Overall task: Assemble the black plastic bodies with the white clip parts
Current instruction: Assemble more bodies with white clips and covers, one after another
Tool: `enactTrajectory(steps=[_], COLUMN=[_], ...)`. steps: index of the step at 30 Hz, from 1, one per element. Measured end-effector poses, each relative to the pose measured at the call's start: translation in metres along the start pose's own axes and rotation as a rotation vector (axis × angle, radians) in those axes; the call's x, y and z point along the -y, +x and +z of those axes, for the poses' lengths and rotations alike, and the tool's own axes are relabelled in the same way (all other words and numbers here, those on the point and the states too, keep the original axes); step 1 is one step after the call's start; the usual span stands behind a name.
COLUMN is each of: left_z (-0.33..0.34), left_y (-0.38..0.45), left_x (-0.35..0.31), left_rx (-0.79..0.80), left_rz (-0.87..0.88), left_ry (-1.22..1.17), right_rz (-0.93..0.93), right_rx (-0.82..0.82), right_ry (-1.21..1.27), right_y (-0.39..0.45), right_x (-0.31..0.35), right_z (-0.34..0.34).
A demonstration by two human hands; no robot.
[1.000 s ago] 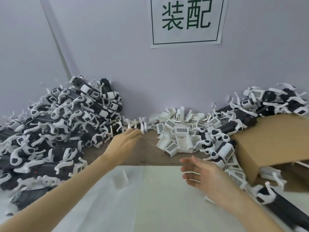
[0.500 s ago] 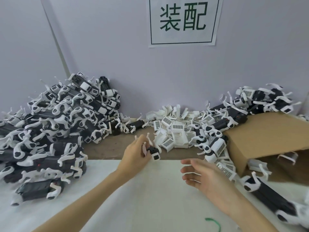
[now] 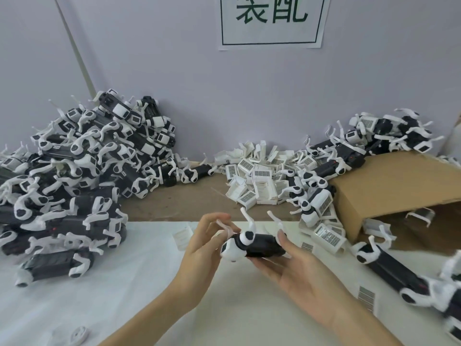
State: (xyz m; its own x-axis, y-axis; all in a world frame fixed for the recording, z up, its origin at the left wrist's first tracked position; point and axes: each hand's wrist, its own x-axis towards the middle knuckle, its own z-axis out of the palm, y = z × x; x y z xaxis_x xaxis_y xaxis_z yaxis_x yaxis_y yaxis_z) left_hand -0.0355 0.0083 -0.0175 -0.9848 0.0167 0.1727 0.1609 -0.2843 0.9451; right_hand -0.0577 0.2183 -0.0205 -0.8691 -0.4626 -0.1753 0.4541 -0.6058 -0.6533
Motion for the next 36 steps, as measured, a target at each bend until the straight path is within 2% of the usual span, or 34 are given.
enactTrajectory(steps=[2,5,13,15,18,21,25,26,31,33,36], left_z=[0.001,0.002,0.004,0.001,-0.005,-0.005,-0.012,-0.014,-0.014,-0.014,-0.016], left_y=[-0.002,-0.008,-0.006,-0.006,-0.007,-0.007,-0.003,-0.002,-0.003,-0.002,-0.001], left_x=[0.004,0.010,0.006,0.004,0.005,0.009,0.010,0.010,0.007,0.009,0.007], left_rx=[-0.048,-0.054,-0.094,-0.070,0.056,0.090,0.120,0.139,0.211,0.191,0.095], left_rz=[-0.081,-0.135,0.013,0.056,0.060,0.039,0.274,0.352,0.543,0.520,0.247], left_ry=[0.000,0.219,0.348,0.397,0.484,0.450,0.597,0.660,0.918,0.896,0.646], right_rz=[-0.075,-0.169,-0.289,-0.284,-0.272,-0.205,0.047,0.083,0.020,-0.030,-0.137], right_rx=[0.001,0.021,0.032,0.072,0.097,0.161,0.206,0.180,-0.053,-0.103,-0.060], right_ry=[-0.043,-0.156,-0.460,-0.483,-0.443,-0.391,-0.037,-0.020,-0.382,-0.400,-0.400], right_y=[0.000,-0.001,-0.006,-0.005,-0.006,-0.006,-0.011,-0.010,-0.003,-0.004,-0.007], right_x=[-0.005,-0.010,-0.003,0.001,0.005,0.013,0.028,0.028,0.009,0.005,0.010], right_z=[0.001,0.003,0.000,0.001,0.002,-0.001,-0.004,-0.004,-0.003,-0.001,-0.001])
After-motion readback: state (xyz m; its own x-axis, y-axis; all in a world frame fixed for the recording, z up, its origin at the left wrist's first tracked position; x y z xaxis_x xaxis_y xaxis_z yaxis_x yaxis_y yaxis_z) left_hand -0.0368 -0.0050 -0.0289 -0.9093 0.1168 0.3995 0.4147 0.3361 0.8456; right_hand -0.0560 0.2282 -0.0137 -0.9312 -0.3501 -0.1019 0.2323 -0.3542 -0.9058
